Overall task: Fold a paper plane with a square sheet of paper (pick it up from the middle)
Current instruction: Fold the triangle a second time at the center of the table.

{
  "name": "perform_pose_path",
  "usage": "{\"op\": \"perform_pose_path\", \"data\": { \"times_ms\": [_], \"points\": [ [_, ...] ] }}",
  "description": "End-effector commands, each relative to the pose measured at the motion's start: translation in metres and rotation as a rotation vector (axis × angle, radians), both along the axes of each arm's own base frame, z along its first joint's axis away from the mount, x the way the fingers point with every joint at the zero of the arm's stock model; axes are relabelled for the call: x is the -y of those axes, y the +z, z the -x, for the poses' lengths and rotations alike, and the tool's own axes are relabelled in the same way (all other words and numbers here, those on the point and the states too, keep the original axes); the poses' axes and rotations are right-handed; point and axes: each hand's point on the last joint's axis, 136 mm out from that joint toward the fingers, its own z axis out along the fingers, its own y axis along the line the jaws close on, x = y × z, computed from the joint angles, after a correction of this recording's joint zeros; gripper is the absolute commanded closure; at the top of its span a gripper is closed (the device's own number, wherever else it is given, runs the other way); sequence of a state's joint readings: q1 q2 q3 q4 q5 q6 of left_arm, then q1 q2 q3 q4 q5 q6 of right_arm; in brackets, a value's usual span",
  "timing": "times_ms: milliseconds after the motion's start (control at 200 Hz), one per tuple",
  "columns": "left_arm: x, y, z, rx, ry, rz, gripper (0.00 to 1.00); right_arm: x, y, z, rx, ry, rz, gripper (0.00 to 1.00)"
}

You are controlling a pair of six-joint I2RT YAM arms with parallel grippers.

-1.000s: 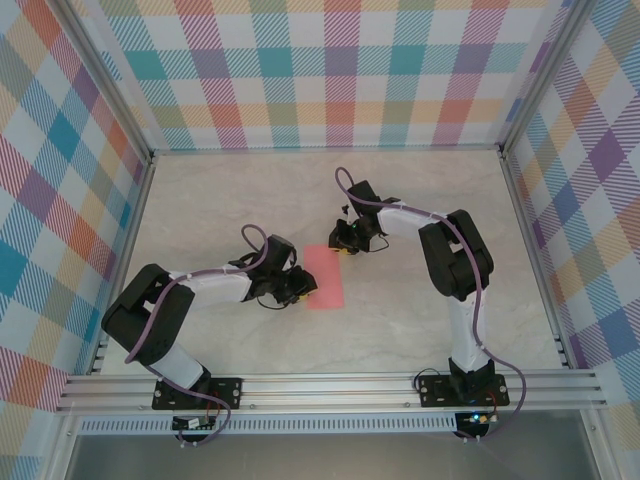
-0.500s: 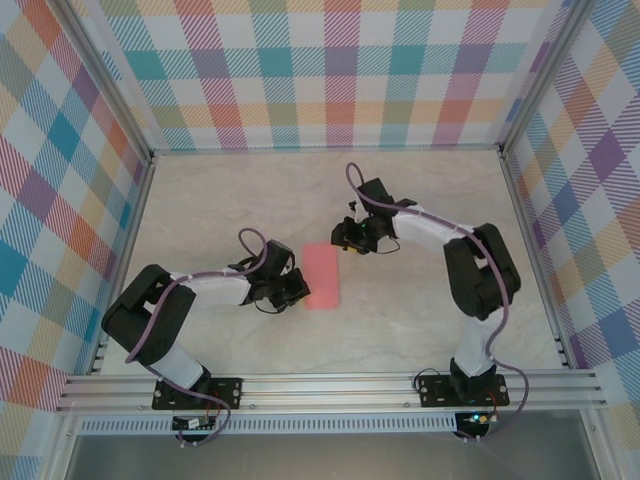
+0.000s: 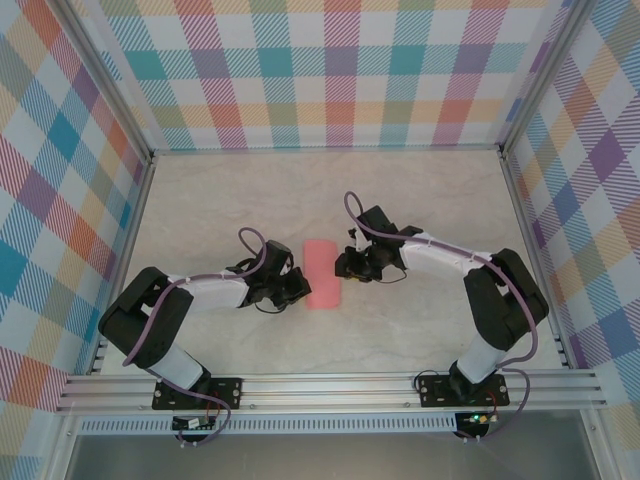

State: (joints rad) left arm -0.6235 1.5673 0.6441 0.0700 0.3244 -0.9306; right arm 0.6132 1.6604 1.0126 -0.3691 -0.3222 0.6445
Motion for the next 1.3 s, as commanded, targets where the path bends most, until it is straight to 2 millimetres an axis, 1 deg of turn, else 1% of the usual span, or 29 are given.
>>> {"op": "perform_pose_path", "data": {
  "times_ms": [0,100,265,355,420,480,570,635,920,1295],
  "points": [
    [0.01,0.001,0.002,0.009,-0.038,0.025,0.94,-0.006,0.004,-0.001,0.007,-0.008,-0.045,0.73],
    [0.009,-0.003,0.004,-0.002,-0.038,0.013,0.94,-0.008,-0.005,-0.004,-0.016,-0.013,-0.03,0.74],
    [0.007,-0.001,0.005,0.0,-0.034,0.006,0.94,-0.016,-0.016,-0.011,-0.04,-0.003,-0.03,0.78],
    [0.007,0.001,0.006,0.003,-0.031,0.008,0.93,-0.017,-0.024,-0.011,-0.055,0.004,-0.024,0.79],
    [0.006,0.003,0.007,0.004,-0.027,0.013,0.9,-0.019,-0.027,-0.01,-0.064,0.015,-0.026,0.79],
    [0.007,0.006,0.007,0.005,-0.022,0.024,0.85,-0.019,-0.029,-0.008,-0.074,0.023,-0.022,0.79],
    [0.015,0.014,0.006,0.012,-0.036,0.069,0.76,-0.019,-0.032,-0.005,-0.085,0.038,-0.024,0.79],
    [0.021,0.018,0.003,0.021,-0.038,0.103,0.75,-0.019,-0.035,-0.003,-0.093,0.045,-0.021,0.79],
    [0.033,0.024,-0.003,0.02,-0.035,0.171,0.74,-0.018,-0.048,0.003,-0.144,0.061,-0.01,0.8],
    [0.047,0.033,-0.015,0.015,-0.03,0.225,0.7,-0.016,-0.048,0.003,-0.158,0.066,0.019,0.79]
  ]
}}
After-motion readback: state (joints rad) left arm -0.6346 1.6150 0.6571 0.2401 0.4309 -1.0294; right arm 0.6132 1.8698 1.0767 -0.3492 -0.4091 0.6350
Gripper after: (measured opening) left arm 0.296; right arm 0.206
